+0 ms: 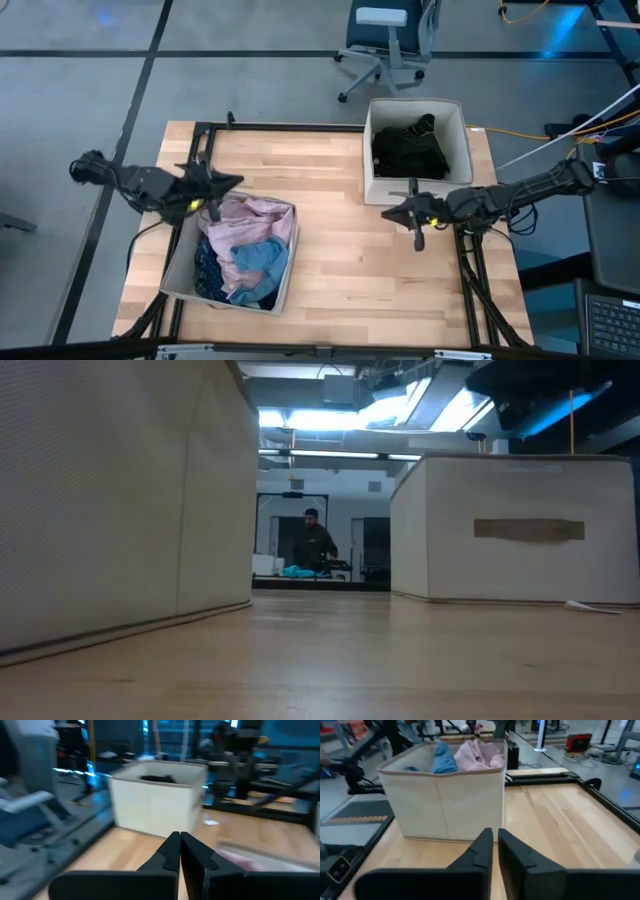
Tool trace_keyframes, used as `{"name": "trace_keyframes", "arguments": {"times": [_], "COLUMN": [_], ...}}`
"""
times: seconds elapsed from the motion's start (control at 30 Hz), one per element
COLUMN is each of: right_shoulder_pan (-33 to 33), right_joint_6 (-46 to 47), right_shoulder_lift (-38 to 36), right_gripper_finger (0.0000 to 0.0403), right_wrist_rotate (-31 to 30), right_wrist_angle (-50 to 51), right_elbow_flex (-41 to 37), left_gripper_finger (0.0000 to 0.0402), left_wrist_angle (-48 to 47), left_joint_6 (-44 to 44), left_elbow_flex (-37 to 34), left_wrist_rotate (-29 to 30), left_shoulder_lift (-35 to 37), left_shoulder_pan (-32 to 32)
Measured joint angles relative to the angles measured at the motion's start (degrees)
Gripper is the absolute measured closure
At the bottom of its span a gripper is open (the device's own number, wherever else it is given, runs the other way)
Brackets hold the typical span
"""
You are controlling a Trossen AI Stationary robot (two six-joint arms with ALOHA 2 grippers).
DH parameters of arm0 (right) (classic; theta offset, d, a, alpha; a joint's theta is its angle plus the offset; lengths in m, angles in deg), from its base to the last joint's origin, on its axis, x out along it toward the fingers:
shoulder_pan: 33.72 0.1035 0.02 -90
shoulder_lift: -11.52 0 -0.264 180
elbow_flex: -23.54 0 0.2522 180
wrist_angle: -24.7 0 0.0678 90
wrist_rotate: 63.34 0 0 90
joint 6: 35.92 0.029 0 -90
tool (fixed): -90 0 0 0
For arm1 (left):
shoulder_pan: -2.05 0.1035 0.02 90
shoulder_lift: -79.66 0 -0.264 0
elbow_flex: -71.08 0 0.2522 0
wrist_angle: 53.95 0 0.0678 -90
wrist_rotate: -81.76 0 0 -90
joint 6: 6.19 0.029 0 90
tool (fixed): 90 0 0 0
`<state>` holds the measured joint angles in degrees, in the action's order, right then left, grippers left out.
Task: Sort clothes
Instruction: Adjust the bottom white laundry organizer on the table
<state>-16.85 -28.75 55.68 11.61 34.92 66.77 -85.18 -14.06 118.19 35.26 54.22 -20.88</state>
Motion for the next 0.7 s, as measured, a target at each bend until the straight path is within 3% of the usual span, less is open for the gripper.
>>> {"name": "trace_keyframes", "arguments": {"times": [0.17,0.33,0.43,0.7], "right_shoulder_pan": [0.0,0.0,0.0,0.0], "right_joint_6": [0.0,0.5,1.7,1.9], "right_shoulder_lift": [-1.7,-1.6,-1.6,-1.6], "right_gripper_finger": [0.0398,0.039,0.0387,0.0397], "right_wrist_rotate": [3.1,4.2,4.2,5.2], "right_wrist_angle": [-4.0,-7.2,-7.9,-9.6], "right_elbow_flex": [-3.9,-6.3,-7.4,-8.2], "left_gripper_finger": [0.0401,0.0401,0.0401,0.0401], "left_wrist_angle": [-0.1,-2.4,-3.1,3.6], "left_joint_6": [5.1,6.4,5.2,5.0], "left_elbow_flex": [-0.2,-0.2,-0.9,-11.9], "left_wrist_rotate": [-9.4,-15.8,-18.4,-18.9], "left_shoulder_lift": [5.4,10.3,12.6,21.1], "left_shoulder_pan": [9.6,17.1,18.9,19.3]}}
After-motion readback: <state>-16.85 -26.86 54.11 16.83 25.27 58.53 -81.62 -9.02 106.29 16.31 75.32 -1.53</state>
